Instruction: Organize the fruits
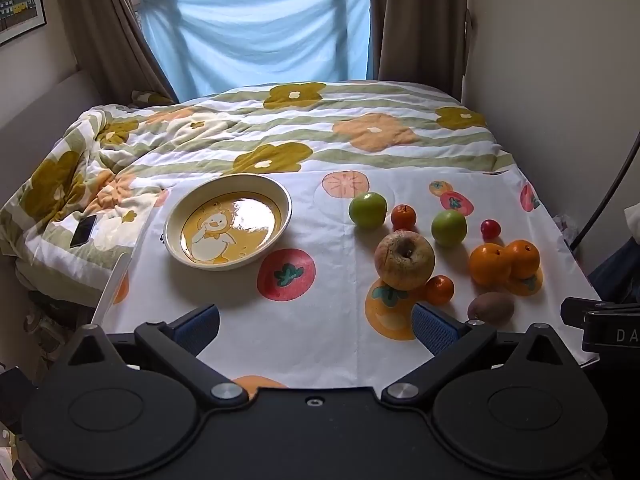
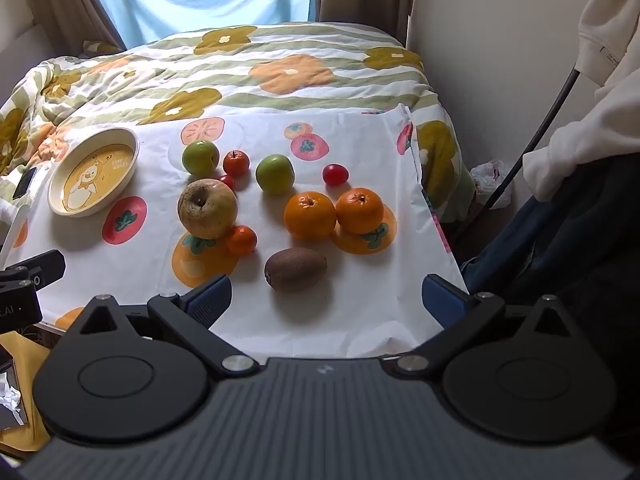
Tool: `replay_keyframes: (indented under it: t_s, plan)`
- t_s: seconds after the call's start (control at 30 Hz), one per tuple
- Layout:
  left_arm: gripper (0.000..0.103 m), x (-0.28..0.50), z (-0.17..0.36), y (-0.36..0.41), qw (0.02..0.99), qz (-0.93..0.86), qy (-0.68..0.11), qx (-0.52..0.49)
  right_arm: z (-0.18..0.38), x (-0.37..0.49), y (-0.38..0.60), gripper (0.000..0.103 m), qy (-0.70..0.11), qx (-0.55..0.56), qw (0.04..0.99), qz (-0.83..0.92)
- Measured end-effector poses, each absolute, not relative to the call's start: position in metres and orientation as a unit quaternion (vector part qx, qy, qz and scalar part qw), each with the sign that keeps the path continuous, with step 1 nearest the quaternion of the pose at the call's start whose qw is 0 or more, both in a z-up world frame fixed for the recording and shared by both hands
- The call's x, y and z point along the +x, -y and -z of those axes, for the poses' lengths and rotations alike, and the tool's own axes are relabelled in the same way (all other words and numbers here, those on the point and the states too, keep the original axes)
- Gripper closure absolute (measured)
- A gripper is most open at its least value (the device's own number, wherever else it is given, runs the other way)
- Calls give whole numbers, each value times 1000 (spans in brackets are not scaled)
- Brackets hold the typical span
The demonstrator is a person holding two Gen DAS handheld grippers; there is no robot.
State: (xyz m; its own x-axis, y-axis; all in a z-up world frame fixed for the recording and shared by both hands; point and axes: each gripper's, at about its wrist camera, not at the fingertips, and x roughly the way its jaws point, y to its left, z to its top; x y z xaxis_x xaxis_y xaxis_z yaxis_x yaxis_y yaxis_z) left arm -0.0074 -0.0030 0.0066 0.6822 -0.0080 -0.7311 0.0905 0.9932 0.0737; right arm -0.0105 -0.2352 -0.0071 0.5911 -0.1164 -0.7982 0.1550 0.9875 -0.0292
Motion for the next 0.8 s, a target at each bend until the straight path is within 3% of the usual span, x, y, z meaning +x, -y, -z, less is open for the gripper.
replay_keyframes:
  t_s: [0.8]
  plan:
    - [0, -5, -12, 7, 918, 28, -391, 51, -1, -10, 235, 0, -438, 28, 896, 72]
